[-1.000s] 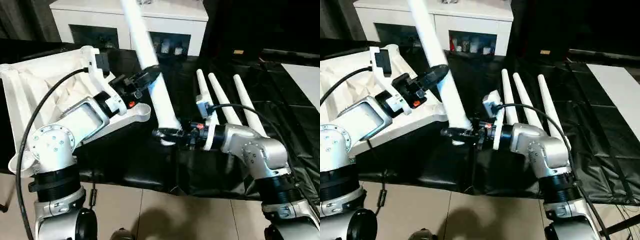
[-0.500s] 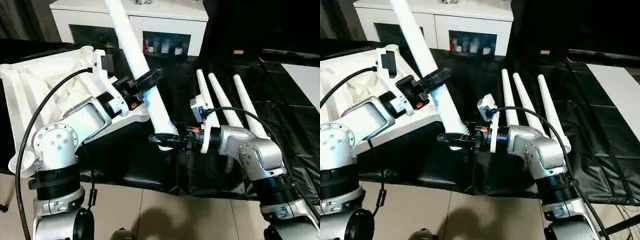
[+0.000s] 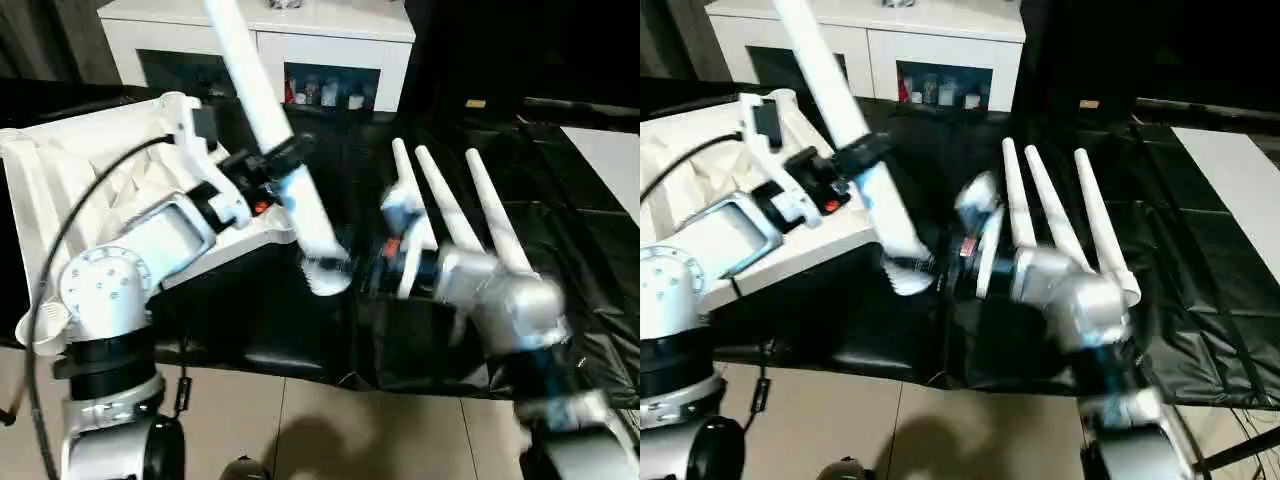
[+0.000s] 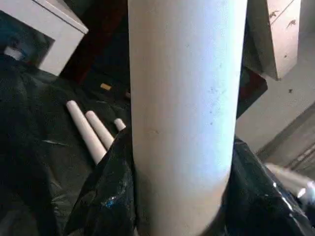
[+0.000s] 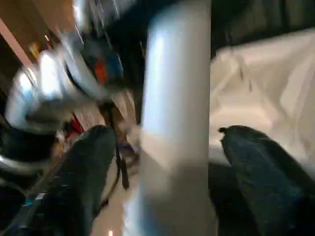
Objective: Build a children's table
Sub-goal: Pick table leg
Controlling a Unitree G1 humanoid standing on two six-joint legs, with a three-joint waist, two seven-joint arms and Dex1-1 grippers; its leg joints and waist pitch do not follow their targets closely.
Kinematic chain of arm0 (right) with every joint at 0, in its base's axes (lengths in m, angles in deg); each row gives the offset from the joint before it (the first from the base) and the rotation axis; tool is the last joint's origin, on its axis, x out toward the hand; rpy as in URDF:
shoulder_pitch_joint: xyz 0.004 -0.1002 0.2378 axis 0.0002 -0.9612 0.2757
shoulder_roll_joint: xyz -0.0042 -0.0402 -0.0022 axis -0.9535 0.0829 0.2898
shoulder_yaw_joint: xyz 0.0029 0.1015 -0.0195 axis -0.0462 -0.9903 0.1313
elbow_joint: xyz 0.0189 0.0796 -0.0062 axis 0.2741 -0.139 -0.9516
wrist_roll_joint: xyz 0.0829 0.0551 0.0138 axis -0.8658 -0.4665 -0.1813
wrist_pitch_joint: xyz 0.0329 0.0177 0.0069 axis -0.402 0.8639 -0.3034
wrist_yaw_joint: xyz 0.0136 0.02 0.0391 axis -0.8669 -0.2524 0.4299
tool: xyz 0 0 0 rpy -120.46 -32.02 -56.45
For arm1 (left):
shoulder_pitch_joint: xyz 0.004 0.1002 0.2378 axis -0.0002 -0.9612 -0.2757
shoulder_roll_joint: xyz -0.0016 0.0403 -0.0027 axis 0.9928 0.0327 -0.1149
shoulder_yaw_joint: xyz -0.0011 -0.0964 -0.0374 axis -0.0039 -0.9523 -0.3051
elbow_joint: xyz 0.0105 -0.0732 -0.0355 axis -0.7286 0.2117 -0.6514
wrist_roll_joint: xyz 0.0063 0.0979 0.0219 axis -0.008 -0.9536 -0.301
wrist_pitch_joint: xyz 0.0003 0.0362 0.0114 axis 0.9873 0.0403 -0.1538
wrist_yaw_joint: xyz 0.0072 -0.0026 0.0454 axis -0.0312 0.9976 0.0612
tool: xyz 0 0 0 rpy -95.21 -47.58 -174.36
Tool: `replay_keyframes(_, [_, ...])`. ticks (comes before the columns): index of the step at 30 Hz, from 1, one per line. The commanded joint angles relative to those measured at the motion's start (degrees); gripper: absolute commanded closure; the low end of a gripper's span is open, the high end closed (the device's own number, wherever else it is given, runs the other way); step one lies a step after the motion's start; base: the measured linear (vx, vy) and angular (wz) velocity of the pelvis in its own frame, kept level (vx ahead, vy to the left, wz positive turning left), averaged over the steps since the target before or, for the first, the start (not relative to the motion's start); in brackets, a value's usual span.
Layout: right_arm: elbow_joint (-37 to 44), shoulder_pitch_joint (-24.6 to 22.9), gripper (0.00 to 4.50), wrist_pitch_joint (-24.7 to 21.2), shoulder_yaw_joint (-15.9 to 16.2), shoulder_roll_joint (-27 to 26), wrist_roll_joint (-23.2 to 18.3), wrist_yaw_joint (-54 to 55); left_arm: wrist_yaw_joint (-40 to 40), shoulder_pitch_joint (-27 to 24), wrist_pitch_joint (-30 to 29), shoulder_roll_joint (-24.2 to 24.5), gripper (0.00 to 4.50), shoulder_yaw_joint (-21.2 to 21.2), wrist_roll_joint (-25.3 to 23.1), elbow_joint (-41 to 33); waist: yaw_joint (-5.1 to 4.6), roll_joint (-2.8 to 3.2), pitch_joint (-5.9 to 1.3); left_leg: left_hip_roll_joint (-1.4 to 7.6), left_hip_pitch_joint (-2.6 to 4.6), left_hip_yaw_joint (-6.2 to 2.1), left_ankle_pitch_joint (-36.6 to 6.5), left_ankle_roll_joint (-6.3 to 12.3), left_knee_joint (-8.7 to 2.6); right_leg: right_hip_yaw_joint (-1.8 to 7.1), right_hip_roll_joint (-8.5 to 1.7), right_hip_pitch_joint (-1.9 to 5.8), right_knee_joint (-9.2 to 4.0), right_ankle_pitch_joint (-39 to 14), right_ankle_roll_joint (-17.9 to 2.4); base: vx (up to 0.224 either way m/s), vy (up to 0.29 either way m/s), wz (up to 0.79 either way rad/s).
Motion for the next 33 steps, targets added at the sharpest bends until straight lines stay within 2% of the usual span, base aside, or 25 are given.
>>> replay_keyframes(1, [-0.74,1.52,0.29,-1.96,-4.20,-0.09,-3.96,1.14,1.06,0.86,0.32,0.18,2.62,0.20,0.64,-0.78,-0.05,0.93,-4.70,0.65,0.84,0.12,-10.55,-0.58,-4.16,3.37,-5.09,3.33,-5.02,-12.63,-5.59,0.000,0.000,0.00])
replay_keyframes(2, [-1.89,2.86,0.29,-2.97,-6.97,-0.24,-6.25,2.25,1.39,0.70,0.20,0.25,2.62,0.40,0.83,-1.05,0.00,0.89,-4.81,0.64,0.82,0.13,-9.94,-0.66,-4.10,3.33,-5.12,3.39,-4.92,-12.05,-5.94,0.000,0.000,0.00])
replay_keyframes(4, [-3.26,4.10,0.19,-3.84,-8.80,-0.11,-7.42,3.25,1.56,0.64,0.27,0.28,2.62,0.54,0.87,-1.09,-0.02,0.85,-4.77,0.58,0.75,0.19,-9.64,-0.87,-4.08,3.32,-5.05,3.42,-4.83,-11.46,-6.13,0.000,0.000,0.00])
replay_keyframes(6, [-3.98,4.76,0.05,-4.12,-9.10,0.40,-6.98,3.87,1.68,0.70,0.36,0.26,2.62,0.65,0.94,-1.07,-0.01,0.84,-4.81,0.56,0.72,0.22,-9.36,-1.00,-4.05,3.31,-5.07,3.49,-4.82,-11.17,-6.15,0.000,0.000,0.00])
replay_keyframes(8, [-4.52,5.20,0.01,-4.51,-8.04,1.40,-5.36,4.01,1.81,0.81,0.40,0.29,2.62,0.81,1.07,-1.03,0.01,0.82,-4.88,0.53,0.62,0.22,-8.69,-1.24,-3.99,3.29,-5.03,3.59,-4.67,-10.23,-6.03,0.000,0.000,0.00])
replay_keyframes(10, [-4.79,5.46,0.00,-4.81,-4.75,2.89,-2.53,2.75,3.13,0.89,0.27,0.74,2.62,1.42,1.12,-1.23,0.07,0.90,-4.91,0.47,0.57,0.20,-8.46,-1.39,-3.96,3.24,-5.00,3.68,-4.69,-10.04,-5.93,0.000,0.000,0.00])
replay_keyframes(14, [-4.63,5.78,0.00,-5.56,-2.76,3.42,-1.86,2.07,5.74,0.65,0.51,1.61,2.62,2.53,0.69,-1.83,0.02,0.82,-4.84,0.43,0.63,0.26,-9.05,-1.23,-3.98,3.27,-5.07,3.64,-4.86,-11.21,-5.68,0.000,0.000,0.00])
replay_keyframes(15, [-4.28,6.17,0.00,-6.53,-1.34,3.80,-2.04,1.00,9.08,0.33,1.32,2.53,2.62,3.86,0.12,-2.64,0.02,0.81,-4.80,0.48,0.60,0.22,-9.18,-1.14,-4.04,3.28,-5.10,3.63,-4.86,-11.54,-5.58,0.000,0.000,0.00])
replay_keyframes(17, [-4.16,6.31,0.00,-6.81,-0.80,3.93,-2.05,0.50,10.38,0.20,1.57,2.87,2.62,4.37,0.02,-3.02,0.03,0.82,-4.83,0.62,0.71,0.19,-9.09,-1.12,-4.06,3.31,-5.11,3.56,-4.76,-11.63,-5.79,0.000,0.000,0.00])
replay_keyframes(18, [-3.93,6.66,0.00,-7.39,0.53,4.20,-2.00,-0.74,13.44,-0.06,2.02,3.70,2.62,5.59,-0.12,-3.95,0.03,0.68,-4.74,0.56,0.76,0.23,-9.48,-0.99,-4.08,3.30,-5.06,3.48,-4.90,-11.85,-5.76,0.000,0.000,0.00])
replay_keyframes(19, [-3.93,6.71,0.00,-7.48,0.78,4.24,-1.96,-0.99,13.86,-0.08,2.09,3.81,2.62,5.79,-0.17,-4.04,0.01,0.77,-4.78,0.64,0.64,0.18,-9.44,-1.02,-4.13,3.31,-5.17,3.65,-4.74,-11.96,-5.71,0.000,0.000,0.00])
replay_keyframes(21, [-3.87,7.08,0.00,-7.92,3.79,4.99,-1.13,-3.42,16.27,0.04,2.67,4.55,2.62,7.21,-0.75,-4.31,-0.04,0.73,-4.72,0.68,0.76,0.22,-9.73,-1.05,-4.13,3.34,-5.11,3.52,-4.77,-12.22,-5.76,0.000,0.000,0.00])
replay_keyframes(22, [-3.86,7.10,0.00,-7.94,4.03,5.05,-1.04,-3.59,16.32,0.06,2.70,4.57,2.62,7.27,-0.80,-4.27,0.04,0.78,-4.65,0.72,0.82,0.27,-10.00,-1.10,-4.08,3.39,-5.19,3.40,-4.85,-12.48,-5.86,0.000,0.000,0.00])
replay_keyframes(24, [-4.28,7.49,0.00,-8.81,6.71,5.83,0.17,-5.18,16.83,0.35,3.43,4.90,2.62,7.89,-1.69,-3.80,0.07,0.66,-4.65,0.68,0.76,0.26,-10.09,-1.18,-4.12,3.37,-5.18,3.51,-4.86,-12.74,-5.92,0.000,0.000,0.00])
replay_keyframes(25, [-4.87,7.71,0.18,-8.60,7.74,5.94,1.21,-5.32,16.74,0.49,3.66,4.94,2.62,8.03,-2.09,-3.40,-0.04,0.52,-4.59,0.69,0.67,0.29,-10.14,-1.33,-4.18,3.40,-5.15,3.53,-4.87,-12.85,-5.69,0.000,0.000,0.00])
replay_keyframes(27, [-5.95,8.03,0.39,-8.38,8.24,5.70,2.07,-4.94,16.73,0.61,3.84,4.94,2.62,8.12,-2.34,-3.01,-0.02,0.60,-4.68,0.71,0.73,0.27,-10.04,-1.45,-4.14,3.45,-5.24,3.53,-4.82,-12.87,-5.47,0.000,0.000,0.00])
replay_keyframes(28, [-6.76,8.29,0.49,-8.36,8.47,5.45,2.38,-4.78,17.11,0.59,4.32,5.12,2.62,8.41,-2.94,-2.58,-0.02,0.37,-4.64,0.62,0.66,0.28,-9.82,-1.40,-4.12,3.43,-5.20,3.54,-4.80,-13.24,-5.28,0.000,0.000,0.00])
replay_keyframes(33, [-7.50,8.62,0.88,-8.89,8.78,5.08,1.96,-5.15,17.89,0.47,5.37,5.43,2.62,8.77,-3.97,-1.79,0.02,0.63,-4.69,0.68,0.68,0.23,-9.78,-1.39,-4.13,3.43,-5.21,3.48,-4.83,-13.72,-4.92,0.000,0.000,0.00])
